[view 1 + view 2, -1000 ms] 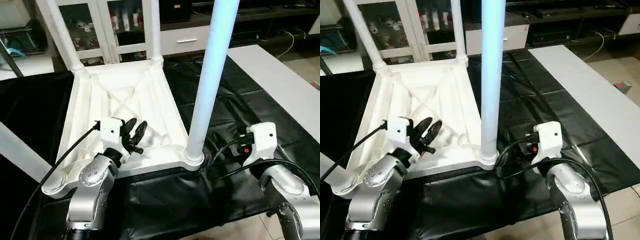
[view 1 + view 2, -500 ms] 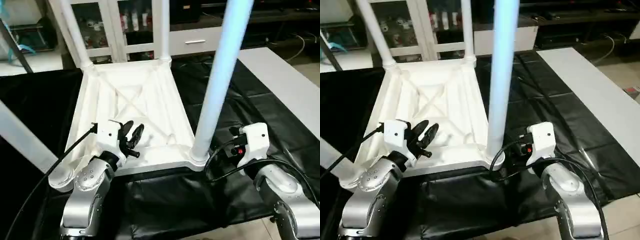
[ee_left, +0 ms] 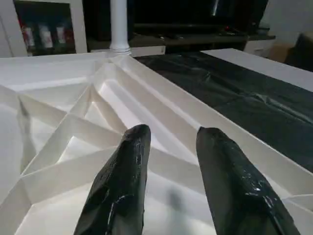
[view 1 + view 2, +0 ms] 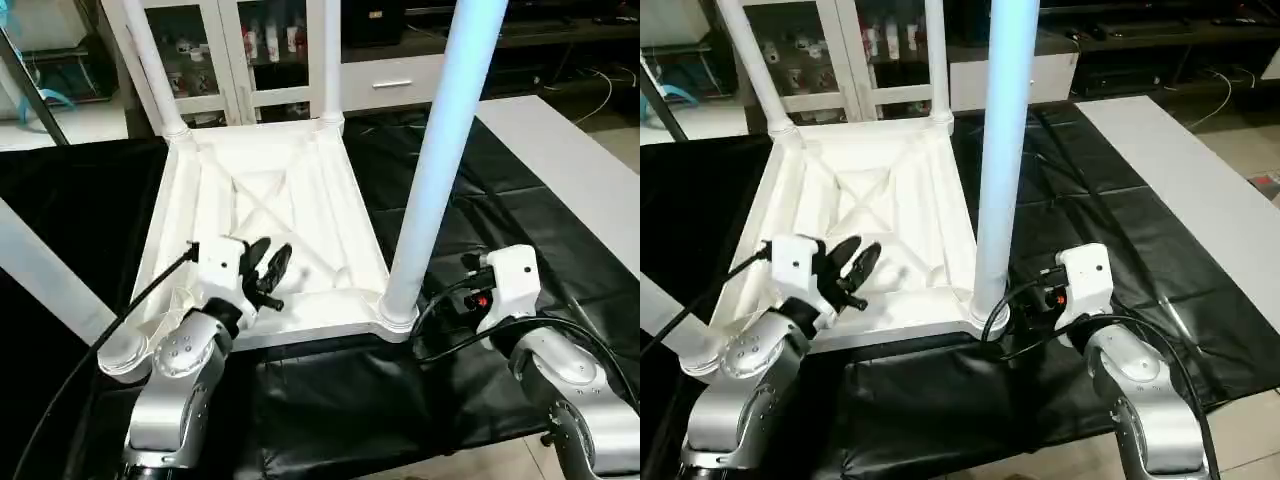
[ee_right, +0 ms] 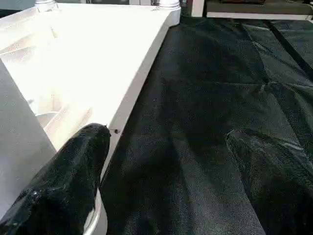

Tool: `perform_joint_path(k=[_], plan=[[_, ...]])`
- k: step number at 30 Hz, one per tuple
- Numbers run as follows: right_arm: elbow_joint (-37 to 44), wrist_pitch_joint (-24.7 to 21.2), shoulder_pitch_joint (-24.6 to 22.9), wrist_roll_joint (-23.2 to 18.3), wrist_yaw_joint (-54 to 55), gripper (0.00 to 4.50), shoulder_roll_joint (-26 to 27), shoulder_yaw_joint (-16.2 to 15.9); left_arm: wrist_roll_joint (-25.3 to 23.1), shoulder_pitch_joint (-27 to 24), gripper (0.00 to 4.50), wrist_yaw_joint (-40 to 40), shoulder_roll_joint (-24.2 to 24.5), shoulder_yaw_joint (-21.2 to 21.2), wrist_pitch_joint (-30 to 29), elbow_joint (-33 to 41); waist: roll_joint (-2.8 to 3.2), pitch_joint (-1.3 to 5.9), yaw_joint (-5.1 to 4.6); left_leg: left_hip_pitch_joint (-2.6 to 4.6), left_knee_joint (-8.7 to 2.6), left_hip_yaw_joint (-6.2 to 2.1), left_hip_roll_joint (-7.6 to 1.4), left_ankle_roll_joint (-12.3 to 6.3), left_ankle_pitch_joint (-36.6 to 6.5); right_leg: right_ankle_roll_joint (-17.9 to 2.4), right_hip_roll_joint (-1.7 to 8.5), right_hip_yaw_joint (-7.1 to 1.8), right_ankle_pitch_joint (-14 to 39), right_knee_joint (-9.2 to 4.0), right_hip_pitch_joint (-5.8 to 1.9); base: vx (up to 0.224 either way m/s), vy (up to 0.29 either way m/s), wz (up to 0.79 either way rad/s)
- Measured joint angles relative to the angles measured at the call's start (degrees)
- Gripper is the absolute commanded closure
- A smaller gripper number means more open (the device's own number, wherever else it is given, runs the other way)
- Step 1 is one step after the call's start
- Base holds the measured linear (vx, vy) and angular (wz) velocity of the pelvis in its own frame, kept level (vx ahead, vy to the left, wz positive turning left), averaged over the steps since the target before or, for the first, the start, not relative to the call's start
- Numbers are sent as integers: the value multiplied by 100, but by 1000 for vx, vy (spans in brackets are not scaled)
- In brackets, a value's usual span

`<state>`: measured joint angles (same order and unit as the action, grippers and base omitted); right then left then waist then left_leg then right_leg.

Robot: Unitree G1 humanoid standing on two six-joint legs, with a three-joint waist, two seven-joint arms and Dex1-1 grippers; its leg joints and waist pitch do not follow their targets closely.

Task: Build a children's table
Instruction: Rotate leg to tighten

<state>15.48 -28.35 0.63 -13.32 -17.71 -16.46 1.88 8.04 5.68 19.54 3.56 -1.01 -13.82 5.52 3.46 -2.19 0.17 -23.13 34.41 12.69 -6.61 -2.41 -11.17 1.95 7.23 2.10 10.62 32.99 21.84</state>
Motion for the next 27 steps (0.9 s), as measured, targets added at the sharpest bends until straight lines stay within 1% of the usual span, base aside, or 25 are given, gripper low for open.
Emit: perform_joint_path(k=[15,17,18,19,20,21,22,23,24,25,26,27], plan=[[-30,57,-10,58,40,31,3,-1,14,20,270,15,62,-34,0,-22,22,3,-6,0,1,0,0,2,1,14,0,-2,-11,0,0,0,0,0],[-30,96,-9,60,40,31,3,-2,19,24,270,16,61,-49,0,-24,24,7,-5,-16,3,-1,0,16,18,6,-2,2,-29,2,13,0,0,0],[-29,102,-8,61,40,31,2,-1,23,31,270,17,60,-50,0,-25,30,15,-2,-46,9,-5,-4,0,42,7,-7,7,-40,4,36,0,0,0],[-29,102,-7,61,41,31,3,-1,24,44,270,17,59,-50,1,-27,40,43,2,-119,28,-8,-8,-46,81,4,-10,16,-62,15,99,0,0,0],[-31,105,3,62,43,31,2,-1,24,87,270,17,59,-52,1,-32,60,66,8,-239,72,-14,-24,-88,110,-3,-22,33,-103,35,202,0,0,0],[-38,105,7,62,43,31,3,-1,24,128,270,17,58,-54,2,-39,67,71,14,-330,110,-19,-33,-112,131,-12,-29,41,-130,64,284,-72,1,3],[-46,105,8,62,43,31,3,-3,26,155,270,17,56,-55,6,-46,74,85,23,-439,152,-24,-35,-164,165,-14,-46,61,-157,102,380,-111,-2,5],[-59,105,8,63,43,31,3,-4,30,160,270,17,51,-58,9,-68,90,97,31,-551,188,-36,-45,-208,196,-24,-47,83,-200,110,474,-111,-2,5],[-68,106,13,65,46,31,3,-2,31,157,270,18,49,-60,9,-86,102,107,33,-627,199,-42,-50,-265,241,-70,-50,104,-245,101,530,-144,9,5],[-84,108,12,66,48,31,2,-1,34,155,270,18,49,-60,9,-100,111,112,34,-680,198,-46,-56,-294,284,-128,-50,129,-286,91,575,-182,20,5],[-105,116,15,72,60,31,2,9,40,155,270,17,50,-60,10,-104,118,113,28,-731,204,-40,-82,-309,345,-197,-42,173,-337,67,615,-182,20,5],[-114,116,15,72,60,31,1,11,52,151,270,17,53,-58,10,-116,127,111,25,-747,202,-28,-109,-302,373,-182,-41,202,-352,30,617,-213,35,2]])
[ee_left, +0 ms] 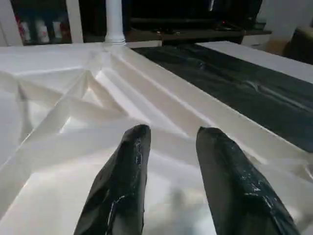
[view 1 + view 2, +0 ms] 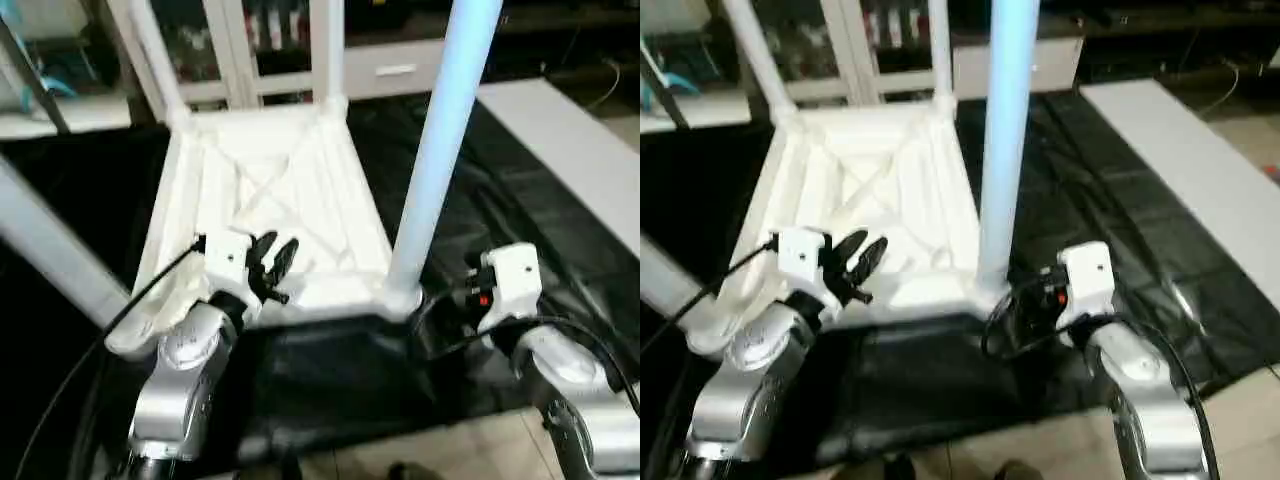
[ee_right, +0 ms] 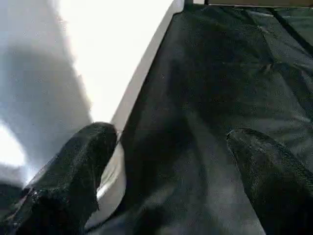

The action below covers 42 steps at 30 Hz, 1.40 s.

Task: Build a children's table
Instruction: Rotate leg to tighten

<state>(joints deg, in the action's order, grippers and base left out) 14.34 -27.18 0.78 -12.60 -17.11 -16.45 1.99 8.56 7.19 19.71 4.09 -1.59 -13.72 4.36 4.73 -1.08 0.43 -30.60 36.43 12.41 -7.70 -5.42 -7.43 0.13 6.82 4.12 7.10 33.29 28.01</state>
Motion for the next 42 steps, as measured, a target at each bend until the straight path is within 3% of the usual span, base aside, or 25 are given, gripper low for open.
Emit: perform_joint_path(k=[1,2,3,4,5,6,7,8,9,10,11,15,17,20,22,23,24,26,27,29,30,31,33,37,42], plan=[[0,6,1,-1,-6,31,2,-9,6,-3,270,0,3,1,1,-21,28,-14,-17,-3,-10,15,-36,39,-7,31,-7,60,21,-36,5,-228,40,0],[3,23,5,-2,-13,31,14,-19,11,9,270,0,18,1,5,-22,62,-34,19,-29,-54,76,-97,64,49,21,27,179,248,221,-16,-228,40,0],[0,34,-33,0,-11,31,27,-13,11,40,270,0,35,-13,8,-48,58,-66,54,-21,-92,147,-132,40,147,-19,19,290,549,807,-4,-278,10,15],[-6,34,-84,0,-12,31,28,-14,12,49,270,1,36,-34,15,-49,-5,-54,177,13,-169,316,-172,52,175,-32,-62,318,786,1216,-125,-252,-68,24],[-11,42,-39,-1,-14,31,10,-15,11,55,270,-12,22,-32,49,-50,-138,9,353,-7,-292,554,-152,156,233,116,-221,175,1277,1282,-349,-252,-68,24],[-11,58,28,-1,-13,31,-2,-2,4,50,270,-43,15,-34,50,-58,-164,7,414,-52,-272,624,-116,256,279,48,-265,47,1481,1386,-257,-78,-125,37],[-52,62,61,-3,-20,31,0,-30,-4,-49,270,-93,-15,-5,59,-75,-165,-34,481,-201,502,259,-55,614,-54,59,-231,11,1418,1400,-211,65,-82,17],[-67,81,17,-12,-37,31,56,-93,-22,-229,270,-146,-4,70,58,-130,-119,-48,500,-8,1280,-323,131,651,-281,77,-221,-53,1368,1318,-297,65,-82,17],[-59,120,-89,-15,-49,31,49,-82,-30,-201,270,-169,-1,82,56,-157,-119,-54,466,263,1319,-596,249,680,-645,62,-190,-62,1344,1237,-336,0,0,0],[-71,122,-150,-12,-68,31,15,-67,-32,-144,270,-194,-17,90,67,-134,-88,-63,430,584,1074,-709,237,707,-990,44,-214,-44,1306,1139,-320,-246,66,37],[-90,146,-187,-9,-86,31,6,-68,-41,-90,270,-217,-8,89,109,-118,-3,-185,280,811,826,-722,133,676,-1243,8,-279,-24,1247,962,-373,-246,66,37],[-91,182,-307,3,-178,31,96,-284,-151,-202,270,-362,79,125,131,-183,34,-273,37,917,493,-598,62,676,-1234,-170,-279,0,1061,591,-806,-214,84,16],[-92,246,-197,100,-135,31,113,-366,-262,-129,270,-507,56,157,167,-267,-45,-284,0,930,380,-550,175,724,-1207,191,-120,-18,848,420,-1013,-124,25,-3],[-175,298,-98,206,0,31,172,-365,-380,103,270,-671,-62,100,230,-402,17,-276,-172,769,79,-953,446,887,-1116,210,-20,249,883,170,-1025,-167,-18,42],[-264,368,3,227,112,31,263,-354,-400,222,270,-785,-86,72,261,-473,55,-276,-266,744,-115,-1246,492,885,-905,-98,-194,295,993,99,-1043,-99,-108,62],[-298,440,112,234,196,31,354,-352,-395,230,270,-880,-111,140,307,-518,84,-292,-300,779,-213,-1268,374,838,-623,-287,-390,188,1085,246,-1026,-99,-126,54],[-297,530,186,262,254,31,389,-348,-396,237,270,-942,-113,190,333,-543,78,-289,-300,772,-218,-1254,330,795,-443,-306,-444,103,1103,471,-1027,-145,-149,36],[-330,679,245,395,429,31,375,-286,-416,268,270,-1114,-133,303,352,-602,-155,-219,-118,712,-205,-1039,293,786,-306,106,-421,-213,1082,767,-994,-137,-235,25],[-397,700,257,430,476,31,348,-217,-462,253,270,-1175,-164,305,364,-670,-235,-245,-40,686,-1,-956,270,761,-403,59,-434,-229,1108,769,-883,-160,-250,8],[-445,783,387,431,552,31,354,-101,-546,250,270,-1273,-208,305,436,-726,-176,-203,99,654,594,-901,217,671,-502,51,-436,-305,1107,767,-740,-97,-162,-21],[-442,809,390,428,565,31,359,-46,-558,339,270,-1273,-225,275,505,-727,-174,-182,101,736,472,-882,214,672,-502,51,-448,-315,1091,746,-640,-17,-120,-15],[-449,813,388,427,578,31,371,0,-549,461,270,-1267,-252,247,561,-727,-149,-158,94,859,129,-874,168,659,-495,-13,-498,-313,936,713,-560,-71,-98,24],[-575,857,401,434,620,31,398,51,-491,565,270,-1255,-274,233,639,-724,-112,-143,65,863,-50,-766,-7,905,-417,-112,-581,-312,746,622,-499,-71,-74,22],[-575,935,464,349,551,31,534,-30,-355,422,232,-1245,-248,369,647,-711,-143,-230,-20,1049,-124,-628,-109,980,-489,-92,-588,-266,732,443,-652,0,0,0],[-555,975,558,211,398,0,626,-137,-307,449,187,-1315,-219,642,688,-711,-107,-303,-271,1293,-191,-608,-187,967,-578,-84,-443,48,738,148,-1011,27,42,-12]])
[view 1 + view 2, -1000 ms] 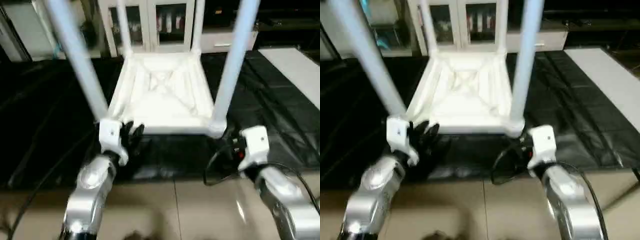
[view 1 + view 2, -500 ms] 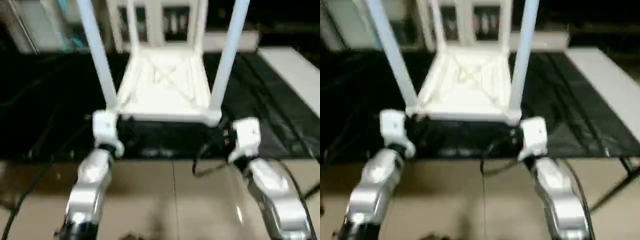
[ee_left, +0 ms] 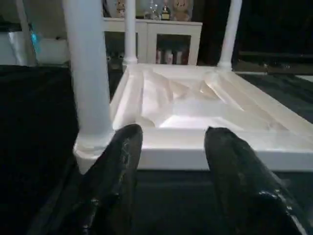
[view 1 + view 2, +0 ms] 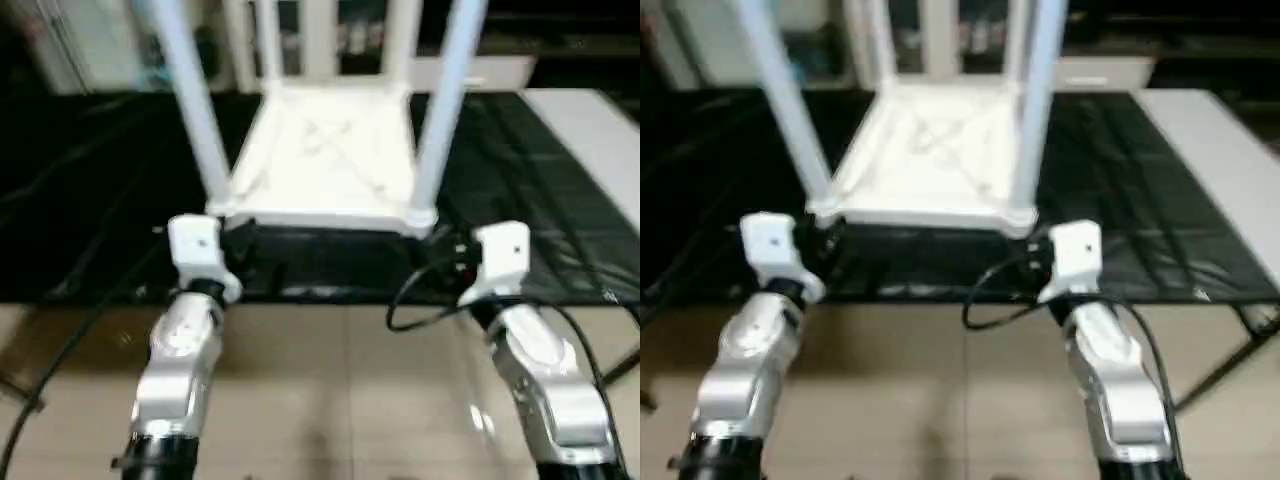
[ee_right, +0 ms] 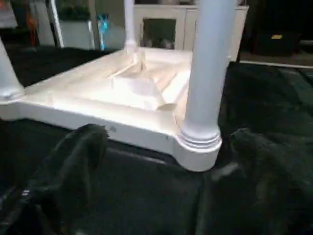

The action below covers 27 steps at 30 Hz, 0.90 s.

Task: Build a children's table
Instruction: Rotate leg to tighten, then move to table

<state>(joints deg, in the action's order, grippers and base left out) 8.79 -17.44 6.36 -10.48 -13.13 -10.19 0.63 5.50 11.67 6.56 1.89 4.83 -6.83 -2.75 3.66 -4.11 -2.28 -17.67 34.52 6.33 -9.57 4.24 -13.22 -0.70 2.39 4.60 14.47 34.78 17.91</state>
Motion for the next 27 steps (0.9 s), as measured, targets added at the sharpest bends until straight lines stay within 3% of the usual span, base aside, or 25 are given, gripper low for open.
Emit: perform_joint_path(k=[3,7,9,10,11,12,13,14,15,16,17,18,19,20,21,22,23,24,25,27], plan=[[4,0,-7,-22,-56,0,-16,9,1,40,154,-68,-9,-22,41,-6,-12,15,-149,-44,-27,33,26,-28,-15,16,76,63,-10,-65,-15,68,50,-10],[2,0,-1,-17,-80,0,-31,8,44,110,126,-65,-9,-20,51,-6,3,83,-131,-103,-8,36,43,-151,-65,36,79,57,-35,-146,-25,118,29,7],[-6,0,29,-17,-104,0,-16,-43,45,109,104,-63,2,11,51,-6,13,114,-117,-57,-36,31,66,-211,-131,-24,97,69,31,-159,-41,178,19,14],[-6,1,53,-18,-113,0,5,-80,45,96,102,-63,12,42,50,-8,12,121,-136,-26,-37,16,82,-225,-164,-124,105,73,102,-93,0,190,-2,8],[-5,1,68,-20,-121,0,34,-129,44,95,91,-66,39,113,50,-9,-32,126,-177,35,-30,5,121,-229,-230,-260,140,45,221,124,56,190,-2,8],[-5,1,66,-18,-126,0,43,-132,44,94,76,-66,86,146,51,-8,-89,141,-199,84,-23,3,179,-252,-280,-247,208,8,284,278,127,166,-36,0],[-5,2,55,-18,-136,0,17,-119,45,97,76,-67,93,156,53,-5,-152,156,-197,101,27,19,245,-315,-350,-47,229,-115,350,283,102,153,-48,3],[0,8,-20,-17,-210,0,-94,-101,53,81,58,-67,16,117,57,28,-147,161,-160,30,209,22,290,-743,-522,143,167,-209,405,275,21,153,-48,3],[-4,6,-109,-12,-237,0,-162,-86,61,72,54,-60,-73,0,56,32,-151,157,-109,-89,532,-3,285,-1134,-561,133,105,-298,433,190,-91,185,16,20],[-8,5,-166,-2,-242,0,-228,-35,74,59,47,-53,-142,-129,57,55,-116,168,-25,-260,859,-32,301,-1167,-557,132,69,-402,442,99,-207,172,47,17],[22,22,-178,-2,-267,0,-229,-33,121,-20,47,-17,-149,-166,57,129,-114,177,103,-470,936,-39,336,-1071,-502,143,13,-466,433,-26,-327,172,47,17],[84,52,-178,-13,-320,0,-220,-52,170,-67,39,33,-115,-147,66,218,-52,208,185,-606,691,-68,302,-967,-381,152,-51,-432,433,-63,-376,0,0,0],[208,100,-197,-21,-380,0,-239,-76,229,-138,18,88,-71,-117,83,341,114,245,230,-638,201,-105,168,-957,-80,202,-175,-300,492,-28,-401,0,0,0],[262,194,-202,-19,-459,0,-188,-192,296,-320,12,168,17,-24,117,479,176,220,278,-657,362,-206,73,-377,55,172,-149,-133,674,332,-299,0,0,0],[326,236,-236,-21,-534,0,-167,-344,330,-410,8,179,99,111,101,436,120,226,234,-653,459,-217,119,-403,-21,110,-75,-116,698,701,-137,75,-5,-14],[377,268,-310,-24,-604,0,-185,-391,350,-469,4,183,102,158,92,392,107,230,244,-653,490,-228,171,-384,-16,132,-23,-219,616,800,31,0,0,0],[428,271,-382,-73,-651,0,-213,-365,408,-512,4,201,53,165,109,417,74,232,264,-651,476,-255,284,-374,-11,323,118,-402,467,639,226,0,0,0],[446,271,-422,-106,-671,0,-223,-321,443,-513,4,213,17,161,115,420,56,230,252,-642,460,-278,361,-360,-3,545,235,-542,331,518,344,-136,106,-4],[455,271,-479,-135,-682,0,-243,-268,487,-516,4,239,-46,156,132,449,48,229,264,-642,434,-270,401,-341,8,592,317,-569,223,474,387,-121,78,0],[473,270,-587,-274,-718,0,-279,-117,587,-568,4,332,-120,48,239,643,45,227,294,-641,305,-222,354,-292,55,556,300,-544,114,374,390,-90,39,-1]])
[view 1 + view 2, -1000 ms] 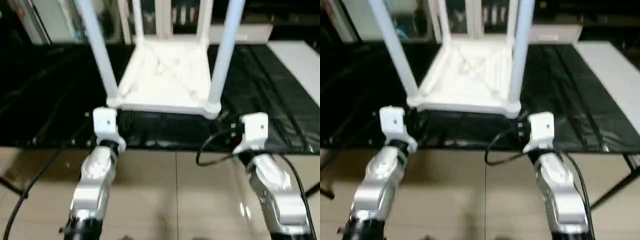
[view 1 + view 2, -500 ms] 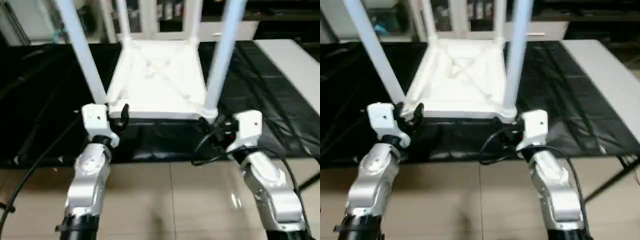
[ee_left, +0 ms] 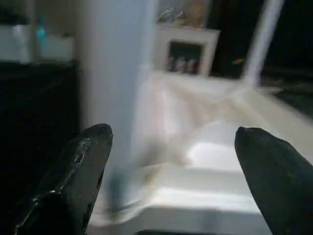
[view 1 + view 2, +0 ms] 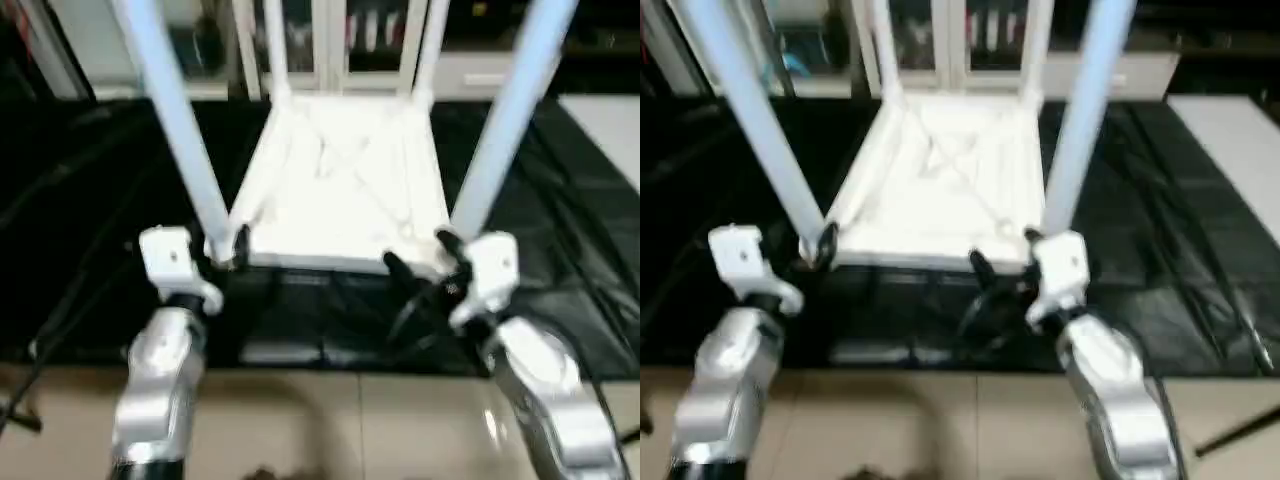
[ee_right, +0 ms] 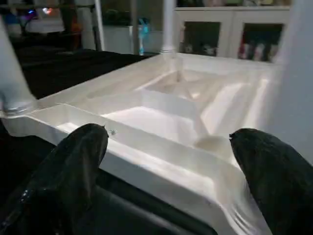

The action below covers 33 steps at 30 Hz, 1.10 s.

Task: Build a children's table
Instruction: Move to table

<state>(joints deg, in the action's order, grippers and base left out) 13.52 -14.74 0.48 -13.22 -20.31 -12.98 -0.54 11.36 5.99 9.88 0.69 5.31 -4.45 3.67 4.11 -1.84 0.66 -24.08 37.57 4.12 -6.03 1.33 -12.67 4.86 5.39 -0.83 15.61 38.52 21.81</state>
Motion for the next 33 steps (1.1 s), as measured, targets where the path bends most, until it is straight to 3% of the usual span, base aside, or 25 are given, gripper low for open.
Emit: perform_joint_path(k=[3,6,14,17,22,30,33], plan=[[61,0,-40,-64,-32,0,-21,61,66,-43,4,56,57,-12,43,58,4,-5,-34,25,-90,137,-163,107,81,-85,-19,79,-114,-143,-39,-76,-20,-3],[190,6,-30,-89,-107,0,9,51,68,112,4,46,140,74,35,-67,-21,-28,-54,112,-114,272,-245,111,80,-152,-7,107,-156,-199,-117,-83,8,5],[214,-24,171,-282,-274,0,-11,5,14,838,4,-42,372,261,-94,-685,-20,-27,-62,101,-135,295,-249,113,82,-145,1,111,-279,-341,-129,-48,15,0],[234,-240,172,-319,-413,0,-137,-44,0,1030,4,-85,385,259,-122,-968,-20,-27,-61,96,-135,298,-251,115,84,-144,4,113,-319,-350,-132,0,0,0],[269,-599,174,-315,-641,0,-305,-331,-137,1793,4,-453,521,403,-132,-1787,-14,-23,-50,91,-166,313,-265,123,95,-165,3,122,-357,-347,-99,0,0,0],[268,-739,381,-372,-659,0,-278,-426,-80,2691,4,-454,775,682,-46,-2905,-9,-21,55,67,-213,320,-296,127,196,-152,-8,152,-349,-360,-68,0,0,0],[268,-756,433,-420,-669,0,-231,-448,3,2860,4,-450,776,727,-14,-2989,-6,-20,117,69,-213,330,-296,125,196,-155,-5,148,-347,-365,-69,0,0,0]])
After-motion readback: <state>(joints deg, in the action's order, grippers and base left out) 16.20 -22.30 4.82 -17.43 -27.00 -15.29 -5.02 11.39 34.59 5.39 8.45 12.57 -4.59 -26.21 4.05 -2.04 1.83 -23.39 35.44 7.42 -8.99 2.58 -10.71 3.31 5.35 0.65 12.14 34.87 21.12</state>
